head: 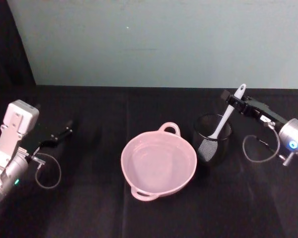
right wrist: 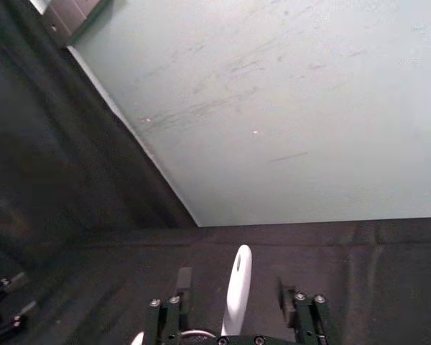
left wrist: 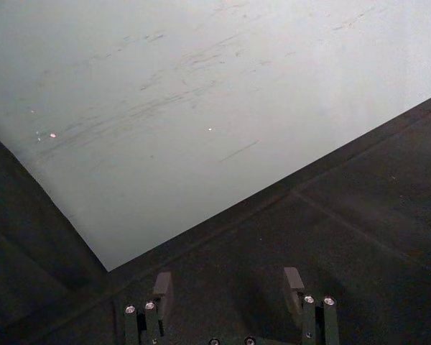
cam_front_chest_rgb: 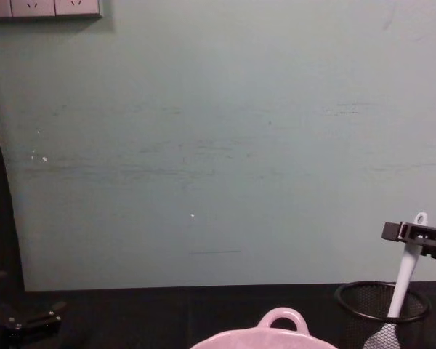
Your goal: Use the one hand to pick up the spoon and stir the clear water in the bowl.
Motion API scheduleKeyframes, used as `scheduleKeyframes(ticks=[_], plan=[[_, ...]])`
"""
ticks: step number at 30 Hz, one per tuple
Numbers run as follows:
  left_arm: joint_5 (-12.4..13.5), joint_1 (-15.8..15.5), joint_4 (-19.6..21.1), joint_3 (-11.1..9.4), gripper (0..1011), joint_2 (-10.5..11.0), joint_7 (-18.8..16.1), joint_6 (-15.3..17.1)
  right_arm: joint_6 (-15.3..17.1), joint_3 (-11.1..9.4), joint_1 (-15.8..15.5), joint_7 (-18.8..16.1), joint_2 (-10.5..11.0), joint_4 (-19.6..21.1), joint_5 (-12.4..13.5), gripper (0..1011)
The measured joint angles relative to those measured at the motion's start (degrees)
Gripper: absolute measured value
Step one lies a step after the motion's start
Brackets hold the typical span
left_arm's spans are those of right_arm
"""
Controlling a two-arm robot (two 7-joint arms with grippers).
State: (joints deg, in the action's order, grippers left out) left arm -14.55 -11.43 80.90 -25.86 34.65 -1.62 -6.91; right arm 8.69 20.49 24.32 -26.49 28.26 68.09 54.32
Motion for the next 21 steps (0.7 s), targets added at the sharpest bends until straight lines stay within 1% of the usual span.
scheduleKeyframes(ticks=[1,2,3,5,6,7,9,10,12,15,17,19,20,21], plan=[[0.0,0.0,0.0,0.0,1005,0.0,0.0,0.0,0.1,-0.1,-0.6,1.1,0.4,1.2,-0.4,735],[0.0,0.0,0.0,0.0,1005,0.0,0.0,0.0,0.3,-0.2,-1.0,1.8,0.7,1.9,-0.6,769],[0.0,0.0,0.0,0.0,1005,0.0,0.0,0.0,0.9,-0.3,-1.7,3.1,1.3,3.5,-1.0,769],[0.0,0.0,0.0,0.0,1005,0.0,0.0,0.0,1.6,-0.3,-2.6,4.6,2.1,5.3,-1.5,850],[0.0,0.0,0.0,0.0,1005,0.0,0.0,0.0,1.9,-0.4,-3.0,5.1,2.5,6.0,-1.7,865],[0.0,0.0,0.0,0.0,1005,0.0,0.0,0.0,2.6,-0.5,-4.0,6.4,3.4,8.0,-2.2,898],[0.0,0.0,0.0,0.0,1005,0.0,0.0,0.0,3.3,-0.8,-5.2,7.4,4.4,10.0,-2.6,963],[0.0,0.0,0.0,0.0,1005,0.0,0.0,0.0,3.9,-0.9,-6.2,8.1,5.5,11.9,-3.0,963],[0.0,0.0,0.0,0.0,1005,0.0,0.0,0.0,4.3,-1.2,-7.2,8.7,6.4,13.5,-3.4,1002],[0.0,0.0,0.0,0.0,1005,0.0,0.0,0.0,4.6,-2.2,-9.4,10.0,8.7,17.1,-4.6,1002],[0.0,0.0,0.0,0.0,1005,0.0,0.0,0.0,4.6,-2.6,-10.3,10.9,9.5,18.3,-5.5,1002],[0.0,0.0,0.0,0.0,1005,0.0,0.0,0.0,4.5,-2.8,-11.0,12.1,10.3,19.6,-6.9,1002],[0.0,0.0,0.0,0.0,1005,0.0,0.0,0.0,4.5,-2.8,-11.5,13.4,11.0,20.5,-8.6,1002],[0.0,0.0,0.0,0.0,1005,0.0,0.0,0.0,4.5,-2.8,-11.6,14.2,11.3,20.7,-9.6,1002]])
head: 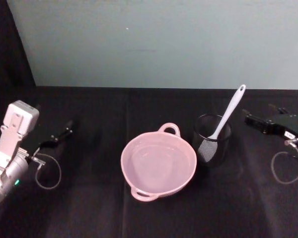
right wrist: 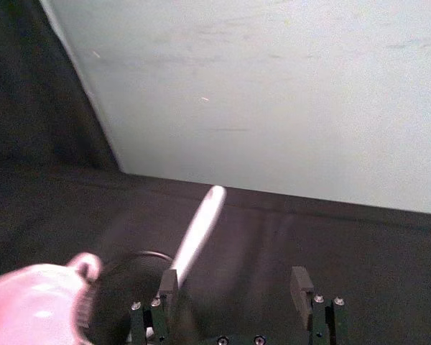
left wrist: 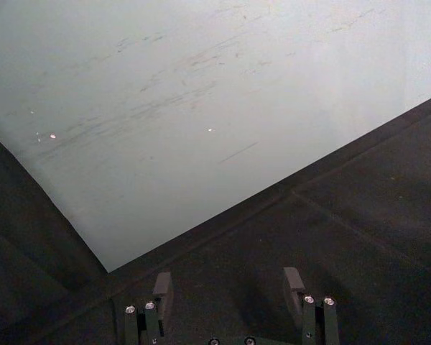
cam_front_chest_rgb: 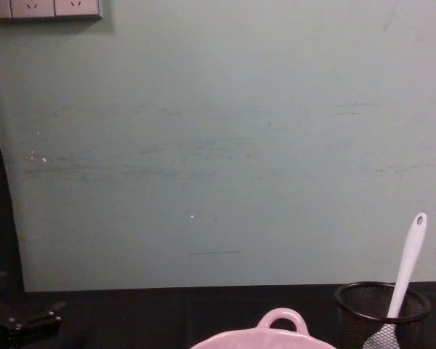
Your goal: Use the one hand to pick up the spoon and stir the clear water in the bowl.
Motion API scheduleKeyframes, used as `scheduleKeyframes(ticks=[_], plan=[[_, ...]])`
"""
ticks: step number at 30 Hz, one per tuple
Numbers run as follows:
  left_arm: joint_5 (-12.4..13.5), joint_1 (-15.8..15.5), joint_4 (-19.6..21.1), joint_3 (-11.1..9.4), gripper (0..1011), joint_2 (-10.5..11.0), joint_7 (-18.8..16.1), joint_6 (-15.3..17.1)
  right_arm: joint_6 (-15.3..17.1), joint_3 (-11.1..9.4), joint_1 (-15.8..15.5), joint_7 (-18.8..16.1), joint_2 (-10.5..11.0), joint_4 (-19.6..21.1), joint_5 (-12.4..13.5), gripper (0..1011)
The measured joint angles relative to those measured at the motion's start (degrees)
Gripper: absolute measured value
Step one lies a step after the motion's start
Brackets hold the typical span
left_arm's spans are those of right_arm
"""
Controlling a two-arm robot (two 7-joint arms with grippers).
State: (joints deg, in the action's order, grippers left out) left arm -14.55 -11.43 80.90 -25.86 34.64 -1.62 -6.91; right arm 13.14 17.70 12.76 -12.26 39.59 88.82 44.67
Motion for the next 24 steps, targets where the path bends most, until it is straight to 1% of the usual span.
scheduleKeyframes(ticks=[1,2,3,4,5,6,7,8,11,13,14,15,18,21,24], plan=[[0.0,0.0,0.0,0.0,1005,0.0,0.0,0.0,0.0,0.3,0.0,1.5,0.3,0.2,-1.9,1002],[0.0,0.0,0.0,0.0,1005,0.0,0.0,0.0,0.0,0.3,0.0,1.5,0.3,0.2,-1.9,1002],[0.0,0.0,0.0,0.0,1005,0.0,0.0,0.0,-0.2,0.7,0.2,2.7,0.4,0.1,-3.9,1002],[0.0,0.0,0.0,0.0,1005,0.0,0.0,0.0,-0.4,1.0,0.5,3.2,0.2,-0.3,-4.9,1002],[0.0,0.0,0.0,0.0,1005,0.0,0.0,0.0,-1.0,1.5,1.2,3.9,-0.3,-1.4,-6.5,1002],[0.0,0.0,0.0,0.0,1005,0.0,0.0,0.0,-1.3,1.9,1.7,4.2,-0.7,-2.2,-7.3,1002],[0.0,0.0,0.0,0.0,1005,0.0,0.0,0.0,-1.8,2.2,2.2,4.6,-1.2,-3.0,-8.2,1002],[0.0,0.0,0.0,0.0,1005,0.0,0.0,0.0,-3.0,2.8,3.3,5.4,-2.4,-5.0,-9.9,1002],[0.0,0.0,0.0,0.0,1005,0.0,0.0,0.0,-5.6,3.7,4.7,6.2,-4.0,-8.0,-12.4,1002],[0.0,0.0,0.0,0.0,1005,0.0,0.0,0.0,-8.2,4.6,6.4,6.3,-6.1,-11.8,-14.7,1002],[0.0,0.0,0.0,0.0,1005,0.0,0.0,0.0,-8.2,4.6,6.4,6.3,-6.1,-11.8,-14.7,1002],[0.0,0.0,0.0,0.0,1005,0.0,0.0,0.0,-9.2,5.0,7.0,6.3,-6.9,-13.4,-15.6,1002],[0.0,0.0,0.0,0.0,1005,0.0,0.0,0.0,-10.5,5.6,7.9,5.9,-8.1,-16.1,-16.9,1002],[0.0,0.0,0.0,0.0,1005,0.0,0.0,0.0,-11.4,5.8,8.2,5.0,-8.9,-18.0,-17.3,1002],[0.0,0.0,0.0,0.0,1005,0.0,0.0,0.0,-11.9,5.5,8.2,4.3,-9.4,-18.9,-17.2,1003]])
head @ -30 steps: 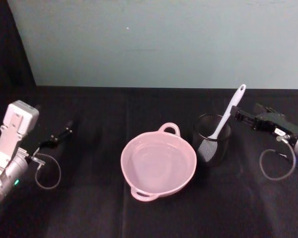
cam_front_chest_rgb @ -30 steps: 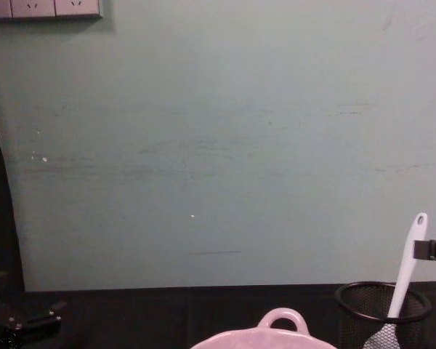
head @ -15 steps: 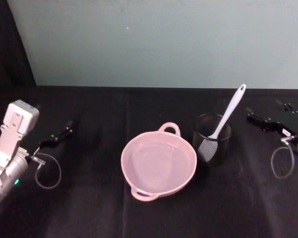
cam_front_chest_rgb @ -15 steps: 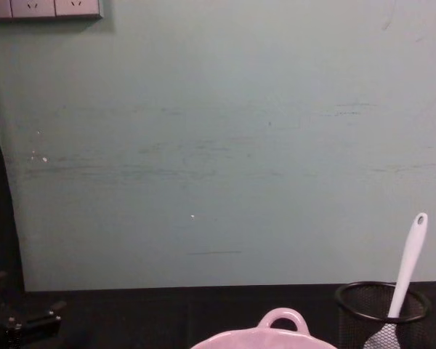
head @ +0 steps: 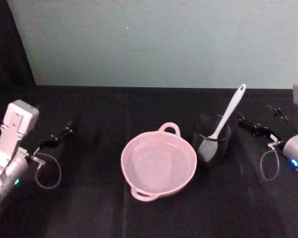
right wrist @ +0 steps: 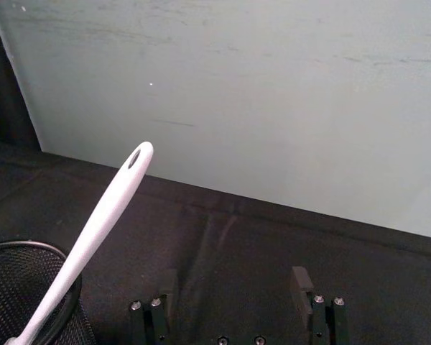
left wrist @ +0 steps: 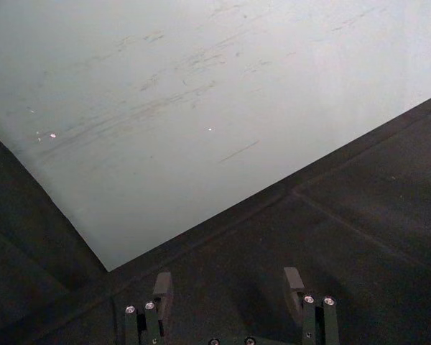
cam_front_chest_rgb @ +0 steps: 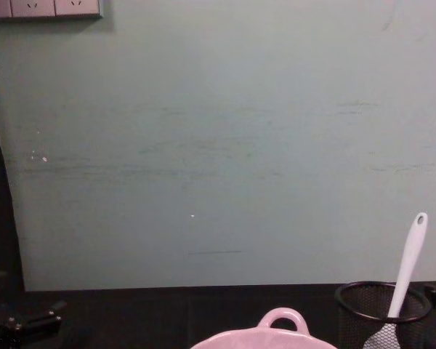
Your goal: Use the one hand to pick up the spoon and stir the clear water in the bowl.
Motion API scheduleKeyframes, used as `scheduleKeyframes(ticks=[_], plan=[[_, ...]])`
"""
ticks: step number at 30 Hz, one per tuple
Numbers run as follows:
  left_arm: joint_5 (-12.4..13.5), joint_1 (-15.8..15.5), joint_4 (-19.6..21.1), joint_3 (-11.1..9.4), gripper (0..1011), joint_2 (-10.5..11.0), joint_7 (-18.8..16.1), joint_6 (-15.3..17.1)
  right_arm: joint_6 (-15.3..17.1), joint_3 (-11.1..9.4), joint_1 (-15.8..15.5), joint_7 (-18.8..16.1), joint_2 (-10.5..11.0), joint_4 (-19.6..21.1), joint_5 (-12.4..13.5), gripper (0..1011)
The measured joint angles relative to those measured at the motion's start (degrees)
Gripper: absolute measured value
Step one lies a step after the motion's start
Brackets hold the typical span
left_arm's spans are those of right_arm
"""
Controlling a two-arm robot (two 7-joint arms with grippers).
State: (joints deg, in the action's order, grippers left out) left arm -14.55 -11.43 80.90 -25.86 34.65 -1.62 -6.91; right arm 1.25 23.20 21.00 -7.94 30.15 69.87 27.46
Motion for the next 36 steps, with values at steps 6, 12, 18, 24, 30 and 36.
scheduleKeyframes(ticks=[6,12,18,24,30,36], plan=[[0.0,0.0,0.0,0.0,1005,0.0,0.0,0.0,-0.5,-0.6,-0.3,-0.4,-0.6,-0.3,0.0,1002],[0.0,0.0,0.0,0.0,1005,0.0,0.0,0.0,-0.4,-0.6,-0.3,-0.5,-0.4,-0.2,0.2,1002],[0.0,0.0,0.0,0.0,1005,0.0,0.0,0.0,-0.3,-0.6,-0.4,-0.5,-0.3,0.0,0.3,1002],[0.0,0.0,0.0,0.0,1005,0.0,0.0,0.0,-0.2,-0.5,-0.4,-0.5,-0.3,0.0,0.4,1002],[0.0,0.0,0.0,0.0,1005,0.0,0.0,0.0,-0.2,-0.5,-0.4,-0.5,-0.2,0.1,0.4,1002],[0.0,0.0,0.0,0.0,1005,0.0,0.0,0.0,-0.2,-0.5,-0.4,-0.5,-0.2,0.1,0.4,1002]])
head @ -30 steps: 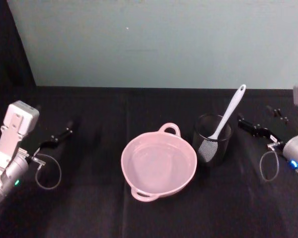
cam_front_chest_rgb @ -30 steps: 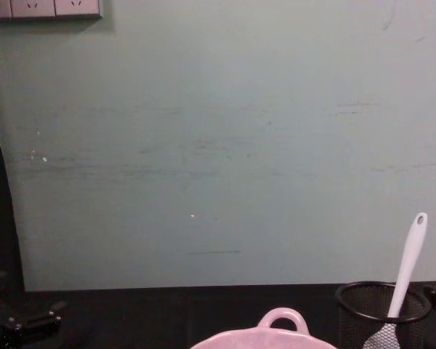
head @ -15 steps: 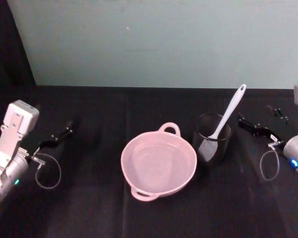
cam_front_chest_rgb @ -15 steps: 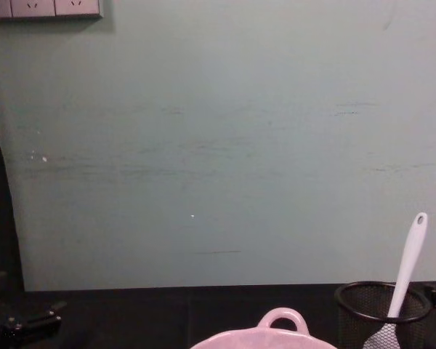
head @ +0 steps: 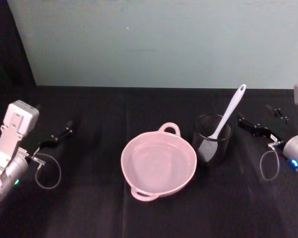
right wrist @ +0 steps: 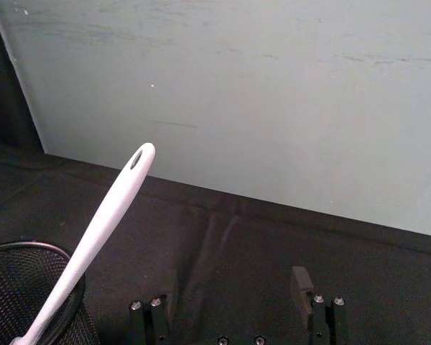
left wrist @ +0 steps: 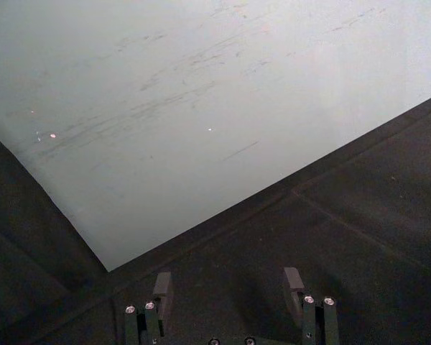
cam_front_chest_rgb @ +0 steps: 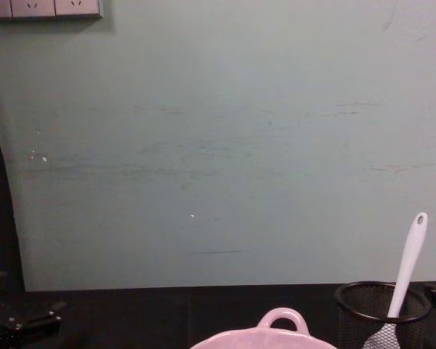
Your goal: Use the one hand to pick up the spoon and stir the clear water in the bowl.
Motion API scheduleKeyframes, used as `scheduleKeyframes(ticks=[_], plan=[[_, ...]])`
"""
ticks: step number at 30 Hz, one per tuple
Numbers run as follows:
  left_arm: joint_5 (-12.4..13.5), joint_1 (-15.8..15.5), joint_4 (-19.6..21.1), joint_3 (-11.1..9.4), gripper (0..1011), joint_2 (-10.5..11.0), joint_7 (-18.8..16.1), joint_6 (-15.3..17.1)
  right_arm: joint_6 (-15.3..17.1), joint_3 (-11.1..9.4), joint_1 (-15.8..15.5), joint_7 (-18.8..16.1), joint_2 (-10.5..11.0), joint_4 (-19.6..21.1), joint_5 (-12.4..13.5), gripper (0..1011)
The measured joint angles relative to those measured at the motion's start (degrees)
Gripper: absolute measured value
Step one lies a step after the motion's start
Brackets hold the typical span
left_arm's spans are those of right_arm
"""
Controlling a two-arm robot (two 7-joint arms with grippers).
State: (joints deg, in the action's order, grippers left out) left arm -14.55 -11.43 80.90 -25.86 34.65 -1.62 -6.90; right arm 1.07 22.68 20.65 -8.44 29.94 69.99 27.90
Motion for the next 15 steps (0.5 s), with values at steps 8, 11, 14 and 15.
scheduleKeyframes(ticks=[8,11,14,15], plan=[[0.0,0.0,0.0,0.0,1005,0.0,0.0,0.0,0.0,0.0,0.0,0.0,0.0,0.0,0.0,1002],[0.0,0.0,0.0,0.0,1005,0.0,0.0,0.0,0.0,0.0,0.0,0.0,0.0,0.0,0.0,1002],[0.0,0.0,0.0,0.0,1005,0.0,0.0,0.0,0.0,0.0,0.0,0.0,0.0,0.0,0.0,1002],[0.0,0.0,0.0,0.0,1005,0.0,0.0,0.0,0.0,0.0,0.0,0.0,0.0,0.0,0.0,1002]])
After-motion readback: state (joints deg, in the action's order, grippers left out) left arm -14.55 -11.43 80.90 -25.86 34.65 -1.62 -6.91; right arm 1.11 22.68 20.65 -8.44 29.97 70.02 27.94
